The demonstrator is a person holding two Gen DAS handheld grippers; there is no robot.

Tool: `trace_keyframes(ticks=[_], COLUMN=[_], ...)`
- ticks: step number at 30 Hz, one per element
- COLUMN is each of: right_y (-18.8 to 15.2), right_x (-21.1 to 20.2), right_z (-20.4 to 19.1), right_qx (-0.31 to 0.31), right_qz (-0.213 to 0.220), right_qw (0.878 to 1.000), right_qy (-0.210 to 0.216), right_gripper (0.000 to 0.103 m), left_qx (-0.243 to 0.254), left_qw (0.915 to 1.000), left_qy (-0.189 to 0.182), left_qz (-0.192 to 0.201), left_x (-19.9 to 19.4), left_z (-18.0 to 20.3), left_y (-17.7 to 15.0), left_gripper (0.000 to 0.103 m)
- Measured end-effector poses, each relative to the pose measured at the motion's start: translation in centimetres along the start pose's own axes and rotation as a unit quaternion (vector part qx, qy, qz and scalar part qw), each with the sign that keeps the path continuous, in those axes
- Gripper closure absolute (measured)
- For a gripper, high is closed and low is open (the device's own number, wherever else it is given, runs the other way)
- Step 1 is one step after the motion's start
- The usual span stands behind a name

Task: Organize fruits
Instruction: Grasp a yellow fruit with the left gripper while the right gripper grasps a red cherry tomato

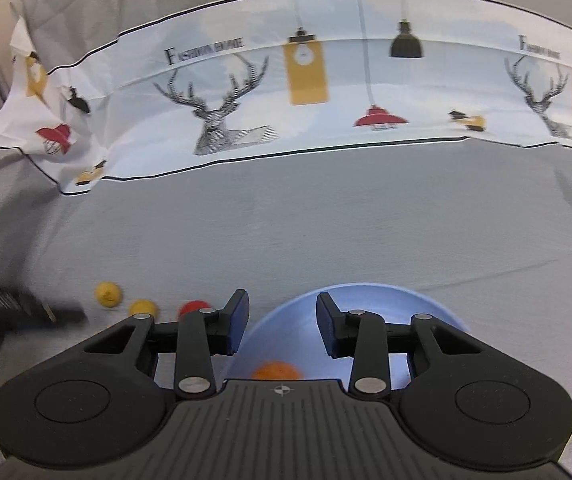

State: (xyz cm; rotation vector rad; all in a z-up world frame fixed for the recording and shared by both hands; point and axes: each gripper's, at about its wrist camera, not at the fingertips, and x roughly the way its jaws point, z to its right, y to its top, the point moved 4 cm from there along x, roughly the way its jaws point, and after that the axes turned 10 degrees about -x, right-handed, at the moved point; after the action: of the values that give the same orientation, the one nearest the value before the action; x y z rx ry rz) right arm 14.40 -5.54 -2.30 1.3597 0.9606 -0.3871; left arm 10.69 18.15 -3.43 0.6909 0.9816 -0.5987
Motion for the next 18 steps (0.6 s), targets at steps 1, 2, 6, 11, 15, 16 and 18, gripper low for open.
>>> trace_keyframes(ticks=[1, 2, 6, 11, 15, 16, 18], right_y=[0.1, 0.2, 0.4, 0.4, 0.7, 0.6, 0.3], right_x=[0.3, 0.6, 2.1, 4.6, 6.2, 6.6, 7.4], right_z=[-0.5, -1.0, -2.9, -5.2, -6.1, -6.2, -6.5], right_qx=[-0.002, -0.004, -0.009, -0.033, -0.047, -0.048, -0.055], right_qz=[0.0, 0.0, -0.009, -0.038, -0.049, -0.056, -0.072], right_qw=[1.0, 1.0, 0.999, 0.998, 0.997, 0.997, 0.996], right_qy=[0.004, 0.009, 0.029, 0.035, 0.023, 0.021, 0.009], right_gripper=[0.064, 0.064, 0.064, 0.064, 0.063, 0.063, 0.063], left_qx=[-0.004, 0.0, 0.017, 0.063, 0.067, 0.065, 0.066], left_qw=[0.9999, 0.9998, 0.9996, 0.9975, 0.9975, 0.9976, 0.9974], left_qy=[-0.01, -0.015, -0.021, -0.012, -0.004, -0.01, -0.017], left_qz=[0.005, 0.01, -0.012, -0.028, -0.023, -0.024, -0.024], left_x=[-0.2, -0.4, 0.1, 1.0, 1.6, 1.7, 2.0], left_z=[-0.1, 0.0, 0.5, 1.6, 1.2, 1.2, 1.6], left_y=[0.3, 0.4, 0.0, -1.2, -1.2, -1.2, -1.3], left_gripper=[0.075, 0.074, 0.068, 0.061, 0.061, 0.061, 0.062])
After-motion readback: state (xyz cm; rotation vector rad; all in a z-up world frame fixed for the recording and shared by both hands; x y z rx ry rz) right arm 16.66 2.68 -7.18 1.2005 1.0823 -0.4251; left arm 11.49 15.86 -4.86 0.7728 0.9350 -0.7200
